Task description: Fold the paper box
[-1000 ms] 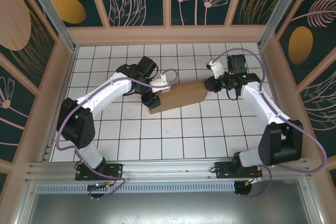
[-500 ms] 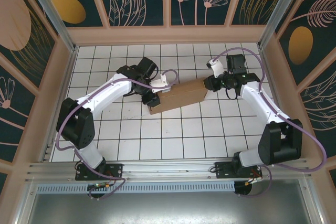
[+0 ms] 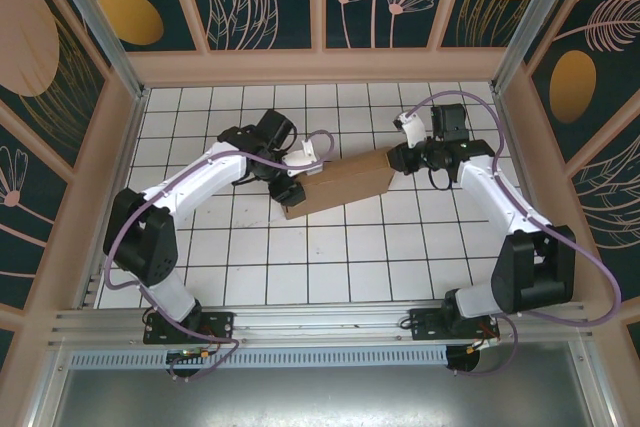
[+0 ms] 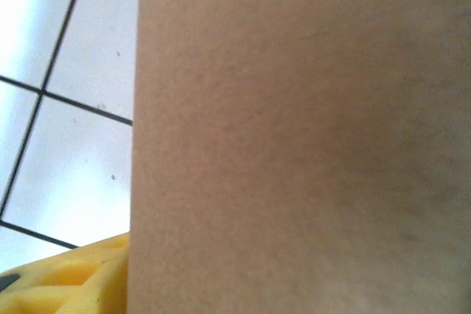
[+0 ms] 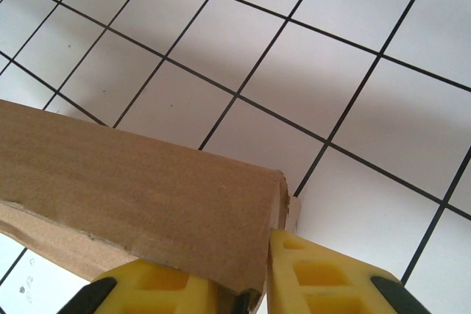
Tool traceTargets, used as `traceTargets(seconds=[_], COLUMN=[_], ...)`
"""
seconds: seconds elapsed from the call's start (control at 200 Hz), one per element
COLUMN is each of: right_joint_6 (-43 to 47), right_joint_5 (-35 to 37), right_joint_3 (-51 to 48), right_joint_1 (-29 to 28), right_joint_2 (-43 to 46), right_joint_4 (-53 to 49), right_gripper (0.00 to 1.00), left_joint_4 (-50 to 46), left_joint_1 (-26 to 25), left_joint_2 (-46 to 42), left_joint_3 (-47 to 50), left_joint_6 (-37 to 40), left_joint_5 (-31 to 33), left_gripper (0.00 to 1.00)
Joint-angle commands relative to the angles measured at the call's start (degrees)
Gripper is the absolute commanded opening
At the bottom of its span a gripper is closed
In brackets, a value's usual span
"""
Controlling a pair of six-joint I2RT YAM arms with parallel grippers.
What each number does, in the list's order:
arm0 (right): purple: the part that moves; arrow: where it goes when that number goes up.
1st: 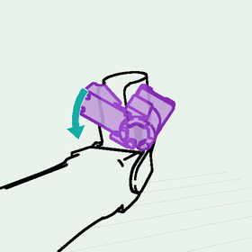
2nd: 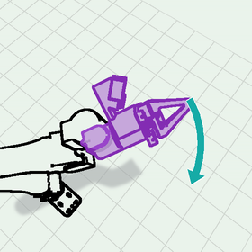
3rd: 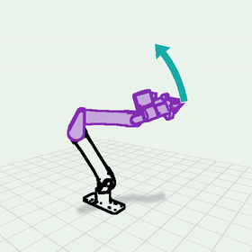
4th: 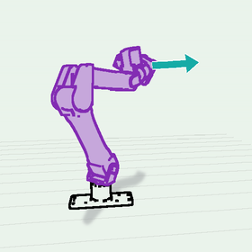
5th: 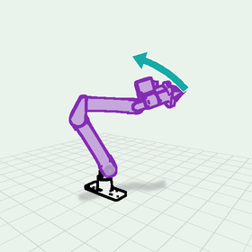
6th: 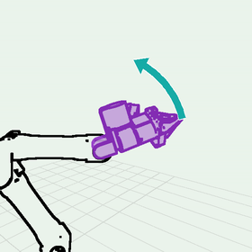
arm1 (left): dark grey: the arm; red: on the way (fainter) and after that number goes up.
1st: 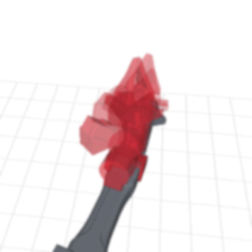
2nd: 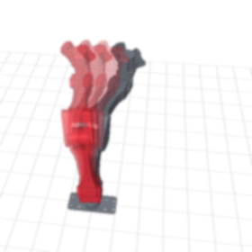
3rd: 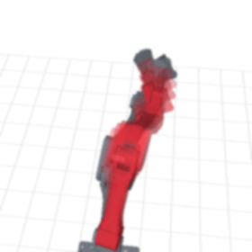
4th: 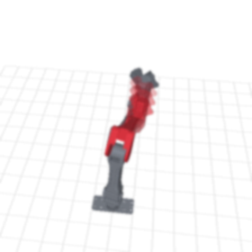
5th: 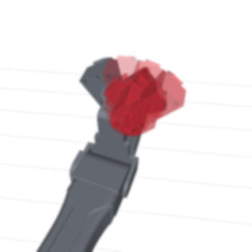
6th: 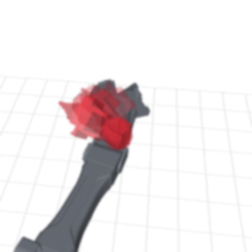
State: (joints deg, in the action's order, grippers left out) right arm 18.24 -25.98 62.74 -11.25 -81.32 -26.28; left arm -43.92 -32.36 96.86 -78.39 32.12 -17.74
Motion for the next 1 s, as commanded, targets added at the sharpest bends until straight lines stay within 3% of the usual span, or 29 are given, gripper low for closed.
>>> traceTargets(seconds=[0.0, 0.25, 0.485, 0.731, 0.996], right_joint_6=[-1.1, -2.4, -2.4, -2.4, -2.1], right_joint_5=[0.6, 2.5, 2.6, 2.1, 0.9], right_joint_3=[0.2, 2.9, 4.5, 5.9, 5.9], right_joint_1=[-0.2, -0.1, 0.3, 0.3, 0.5], right_joint_2=[-2.8, -5.5, -6.5, -7.8, -8.0], right_joint_4=[-6.0, -7.6, -8.4, -9.0, -8.9], right_gripper=[0.19, 0.19, 0.18, 0.18, 0.18], left_joint_4=[7.4, 17.9, 27.5, 42.3, 63.6], left_joint_1=[1.0, 1.7, 4.3, 5.9, 6.1], left_joint_2=[-3.3, -9.6, -18.7, -29.6, -30.2], left_joint_3=[1.6, 8.9, 19.8, 34.1, 47.0], left_joint_6=[-2.2, -6.7, -12.5, -21.2, -28.2], left_joint_5=[-3.7, -3.3, -1.9, -6.3, -6.9], left_gripper=[0.72, 0.98, 0.99, 0.99, 0.99])
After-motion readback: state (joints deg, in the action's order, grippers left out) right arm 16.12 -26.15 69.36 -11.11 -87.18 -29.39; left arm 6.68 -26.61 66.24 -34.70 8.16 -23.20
